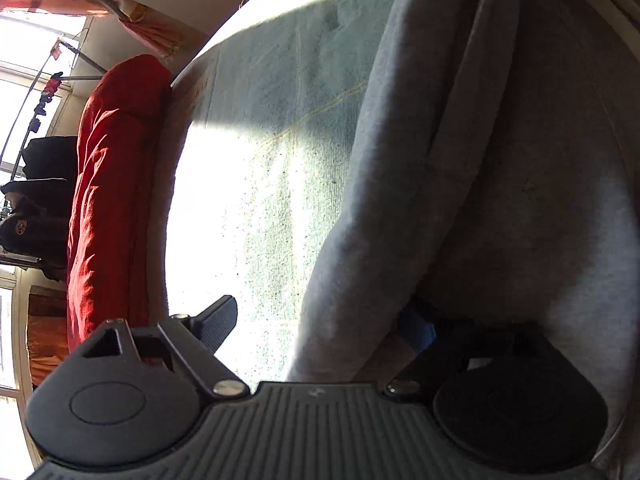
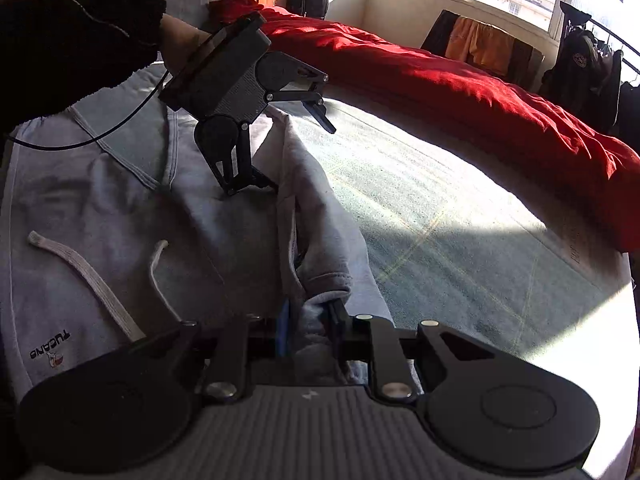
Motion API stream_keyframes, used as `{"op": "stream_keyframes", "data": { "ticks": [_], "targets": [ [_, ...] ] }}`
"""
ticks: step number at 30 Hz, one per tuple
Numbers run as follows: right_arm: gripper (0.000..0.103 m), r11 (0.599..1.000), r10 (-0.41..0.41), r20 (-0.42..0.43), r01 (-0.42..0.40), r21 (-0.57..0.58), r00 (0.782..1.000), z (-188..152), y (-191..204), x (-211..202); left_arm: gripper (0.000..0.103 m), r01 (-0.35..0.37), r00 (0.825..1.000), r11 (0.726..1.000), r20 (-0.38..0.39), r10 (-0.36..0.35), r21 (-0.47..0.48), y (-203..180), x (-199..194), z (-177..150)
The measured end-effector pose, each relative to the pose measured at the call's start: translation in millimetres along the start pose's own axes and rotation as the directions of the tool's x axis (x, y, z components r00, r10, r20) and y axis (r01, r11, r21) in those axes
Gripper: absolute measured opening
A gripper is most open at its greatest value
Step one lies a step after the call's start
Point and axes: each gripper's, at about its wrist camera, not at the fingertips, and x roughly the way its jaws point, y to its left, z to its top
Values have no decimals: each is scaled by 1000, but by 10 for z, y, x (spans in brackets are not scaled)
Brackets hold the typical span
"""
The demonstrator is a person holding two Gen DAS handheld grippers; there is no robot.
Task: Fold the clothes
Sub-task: 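Lift the held cuff with the right gripper and carry it toward the waistband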
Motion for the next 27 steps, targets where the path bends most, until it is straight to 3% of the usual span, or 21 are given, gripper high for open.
{"op": "stream_keyframes", "data": {
  "ticks": [3,5,7,9,13,19,21,22,23,27],
  "targets": [
    [23,998,-7,-5,6,-57,1000,-11,112,-7,61,37,999,999,-14,-37,17,35,46,21],
    [22,995,-11,-8,10,-94,1000,-18,187,-12,41,38,999,999,-32,-37,37,10,67,32],
    [23,991,-21,-10,20,-129,1000,-22,254,-17,32,40,999,998,-36,-38,53,-34,80,38],
    [25,984,-68,-4,67,-165,998,-13,314,-2,31,26,999,998,-34,-24,55,-67,87,38],
    [49,963,-155,9,153,-222,988,16,413,62,30,20,999,1000,-28,-20,12,-20,84,46],
    [51,964,-185,-31,175,-200,982,71,415,207,31,6,1000,1000,-20,-6,-13,22,84,49],
    [43,961,-200,-40,189,-201,979,77,424,225,32,-1,1000,1000,-18,1,-11,2,78,42],
    [14,960,-208,-44,195,-201,977,80,428,234,34,-6,1000,1000,-16,6,-7,-26,54,30],
    [9,958,-216,-48,202,-201,975,82,433,243,34,-11,1000,1000,-13,11,-3,-57,28,16],
    [9,949,-255,-55,238,-207,965,112,439,241,36,-26,1000,1000,-10,26,3,-88,-17,-10]
  ]
}}
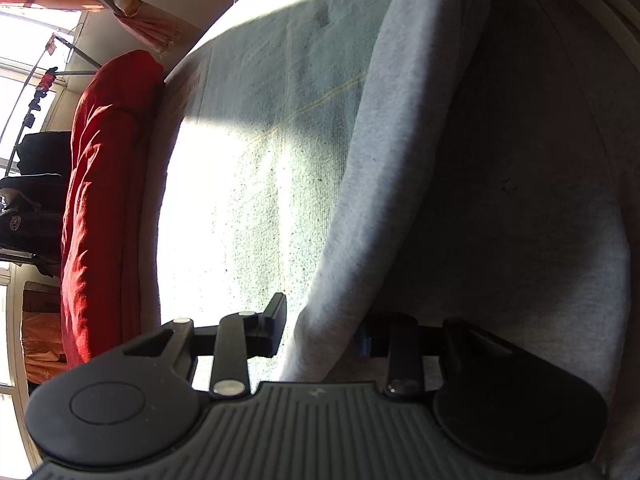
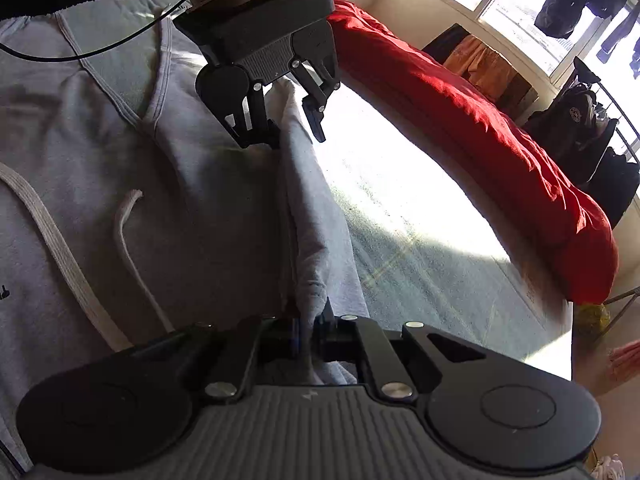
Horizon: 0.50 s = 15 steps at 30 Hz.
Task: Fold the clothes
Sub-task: 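Lift the held cuff with the right gripper and carry it toward the waistband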
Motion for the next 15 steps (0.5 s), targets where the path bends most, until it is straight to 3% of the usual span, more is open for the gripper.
{"op": "stream_keyframes", "data": {
  "ticks": [5,12,15],
  "targets": [
    [9,997,-78,27,78,1,997,100,-205,-169,37,-29,1000,999,-7,29,14,-2,-47,-51],
    [9,996,-93,23,93,-2,995,101,-249,-215,37,-41,995,999,-91,41,-1,70,-54,-340],
    [9,996,-92,18,92,5,996,103,-259,-217,26,-44,993,999,-110,41,-22,90,-96,-437]
  ]
}}
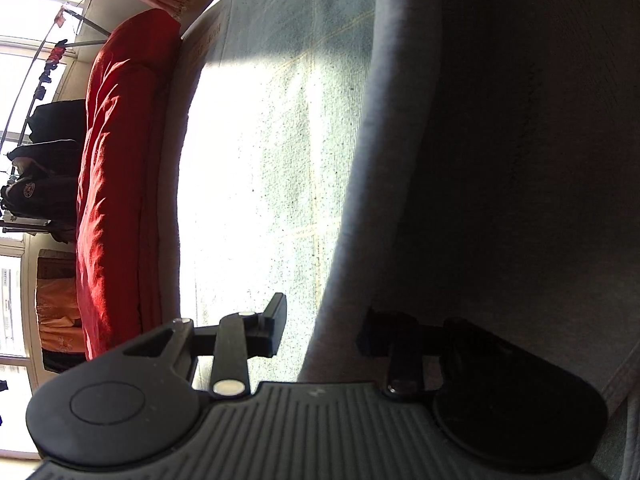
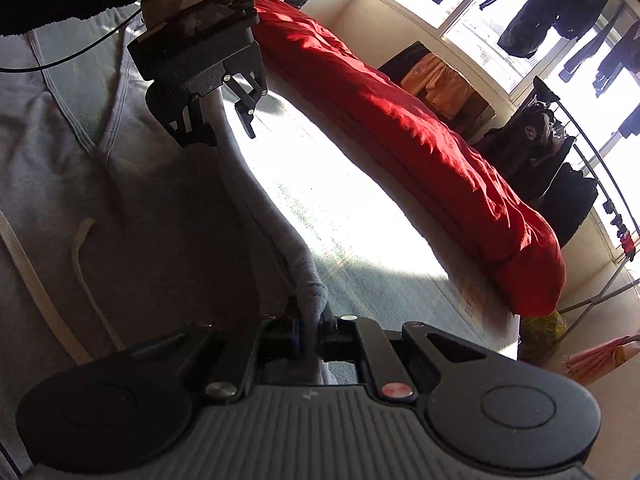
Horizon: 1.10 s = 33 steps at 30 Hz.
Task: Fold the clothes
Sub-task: 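Lift the held cuff with the right gripper and carry it toward the waistband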
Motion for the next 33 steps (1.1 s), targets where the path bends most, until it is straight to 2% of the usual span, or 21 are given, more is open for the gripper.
{"op": "stream_keyframes", "data": {
  "ticks": [1,2,11,19,29,33],
  "targets": [
    [9,1000,0,-2,0,2,1000,1,-3,0,12,-2,1000,1000,0,2,-8,4,-23,-21],
    [9,1000,0,-3,0,5,1000,1,-7,-1,3,-3,1000,1000,0,3,-15,9,-46,-41],
    [9,1000,-29,-24,29,-1,999,-6,55,-111,1,-25,1000,997,1,25,-78,32,-316,-192],
    [9,997,-77,-41,76,-17,996,-33,163,-292,2,-112,994,988,2,112,-102,-87,-921,-104],
    [9,992,-127,-52,126,-16,991,-117,316,-579,2,-173,985,984,-5,173,-49,-642,-1611,-6],
    [9,992,-124,-53,123,-12,991,-232,433,-760,2,-194,981,980,24,195,-45,-904,-1822,12]
  ]
}}
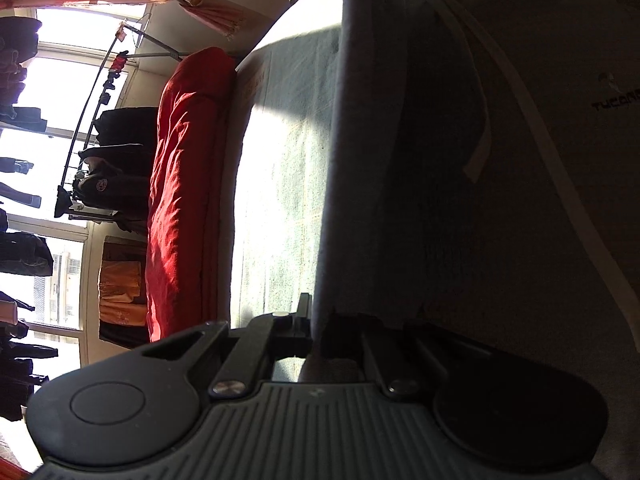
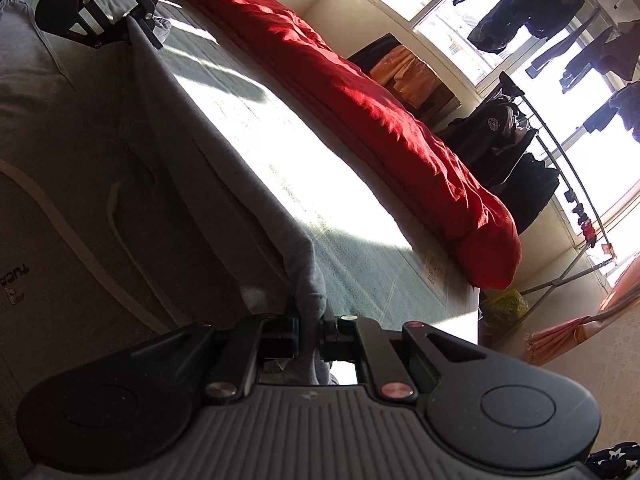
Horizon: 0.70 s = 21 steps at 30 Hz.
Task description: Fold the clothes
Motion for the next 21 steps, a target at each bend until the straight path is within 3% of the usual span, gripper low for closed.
{"op": "stream_keyframes", "data": {
  "ticks": [11,17,21],
  "targets": [
    [9,999,33,-8,-33,-10,999,-400,348,-306,2,-35,997,999,62,35,-4,-657,-524,-35],
    [9,998,58,-16,-58,-19,998,-596,603,-376,2,-49,997,999,56,48,14,-1016,-650,-90],
    [9,993,29,-52,-35,-114,998,-747,886,-315,2,-43,997,998,69,40,52,-1211,-674,-69]
  ]
}}
